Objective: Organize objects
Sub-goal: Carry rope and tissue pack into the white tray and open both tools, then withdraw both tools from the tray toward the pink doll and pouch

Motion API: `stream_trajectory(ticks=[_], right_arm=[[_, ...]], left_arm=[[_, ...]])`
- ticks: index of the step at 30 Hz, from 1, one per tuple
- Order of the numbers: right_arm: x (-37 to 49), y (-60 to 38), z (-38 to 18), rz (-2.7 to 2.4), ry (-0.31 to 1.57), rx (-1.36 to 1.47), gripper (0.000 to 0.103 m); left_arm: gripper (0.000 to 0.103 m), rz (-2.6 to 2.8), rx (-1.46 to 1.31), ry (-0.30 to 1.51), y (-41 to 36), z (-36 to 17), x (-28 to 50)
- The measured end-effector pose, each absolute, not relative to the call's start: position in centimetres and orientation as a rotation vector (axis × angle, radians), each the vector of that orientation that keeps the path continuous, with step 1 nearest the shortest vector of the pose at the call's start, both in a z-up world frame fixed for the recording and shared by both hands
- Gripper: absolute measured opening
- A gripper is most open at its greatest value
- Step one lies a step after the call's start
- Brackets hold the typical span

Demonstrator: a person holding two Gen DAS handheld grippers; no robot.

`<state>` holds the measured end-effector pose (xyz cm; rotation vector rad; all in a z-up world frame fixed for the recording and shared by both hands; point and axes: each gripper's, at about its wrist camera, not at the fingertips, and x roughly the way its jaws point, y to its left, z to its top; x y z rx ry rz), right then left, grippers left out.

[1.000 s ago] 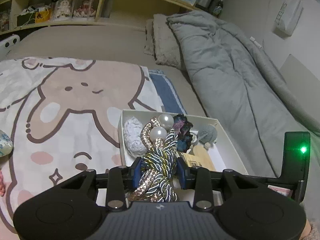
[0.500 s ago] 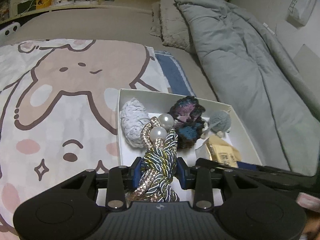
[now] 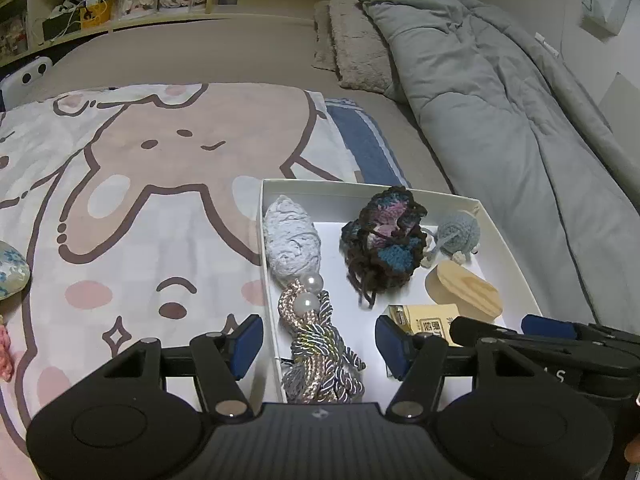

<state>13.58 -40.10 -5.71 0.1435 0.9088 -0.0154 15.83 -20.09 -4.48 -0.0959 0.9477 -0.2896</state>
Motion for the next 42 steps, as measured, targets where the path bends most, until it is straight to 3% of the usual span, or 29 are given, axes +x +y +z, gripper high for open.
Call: stream_trajectory(ticks=[34, 38, 42], right_arm=[[5.8, -37.7, -0.9, -0.131, 0.786, 0.130, 0.091], [4.4, -37.2, -0.2, -0.142, 0.762, 0.112, 0.095], [3.1, -36.6, 0.1, -0.150, 0.752, 0.088, 0.098]], left_arm=[[0.063, -0.266, -0.033, 0.888, -15.1, -0.6, 9.6], [0.080, -0.256, -0.017, 0.876, -14.2, -0.5, 8.8], [0.090, -0.253, 0.002, 0.864, -13.5, -0.2, 8.2]])
